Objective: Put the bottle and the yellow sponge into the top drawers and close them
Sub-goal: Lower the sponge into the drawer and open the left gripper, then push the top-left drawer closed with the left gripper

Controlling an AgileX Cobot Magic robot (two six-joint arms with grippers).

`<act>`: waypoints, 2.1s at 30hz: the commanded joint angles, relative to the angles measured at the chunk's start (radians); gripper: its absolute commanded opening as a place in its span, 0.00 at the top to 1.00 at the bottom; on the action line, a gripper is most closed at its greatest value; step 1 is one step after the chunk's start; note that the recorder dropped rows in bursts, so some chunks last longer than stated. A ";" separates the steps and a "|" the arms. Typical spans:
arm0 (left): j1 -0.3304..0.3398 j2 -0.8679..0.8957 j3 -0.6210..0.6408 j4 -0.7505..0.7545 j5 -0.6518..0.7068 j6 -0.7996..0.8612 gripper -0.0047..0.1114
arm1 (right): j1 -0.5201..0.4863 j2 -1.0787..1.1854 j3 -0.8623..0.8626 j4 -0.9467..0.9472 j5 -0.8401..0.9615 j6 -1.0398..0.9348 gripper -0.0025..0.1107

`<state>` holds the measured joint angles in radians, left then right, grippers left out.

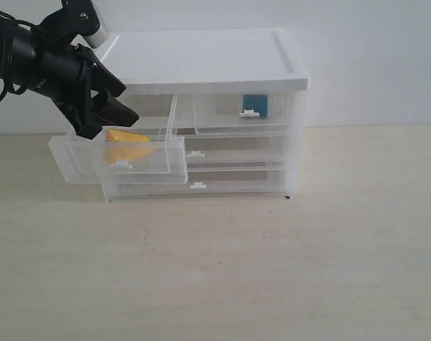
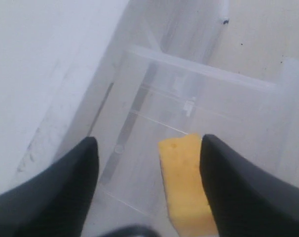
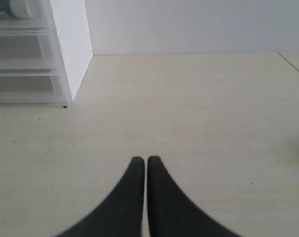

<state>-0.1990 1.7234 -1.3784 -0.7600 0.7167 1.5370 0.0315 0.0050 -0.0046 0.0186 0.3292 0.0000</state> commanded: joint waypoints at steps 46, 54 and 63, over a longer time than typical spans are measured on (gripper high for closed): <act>0.003 -0.088 0.071 0.182 0.439 -0.402 0.92 | 0.000 -0.005 0.005 -0.002 -0.008 0.000 0.98; 0.003 -0.086 0.071 0.170 0.205 -0.417 0.92 | 0.000 -0.005 0.005 -0.002 -0.008 0.000 0.98; 0.003 -0.090 0.063 0.091 0.099 -0.408 0.92 | 0.000 -0.005 0.005 -0.002 -0.008 0.000 0.98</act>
<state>-0.1965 1.6587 -1.3076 -0.6573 0.8217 1.1276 0.0315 0.0050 -0.0046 0.0186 0.3292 0.0000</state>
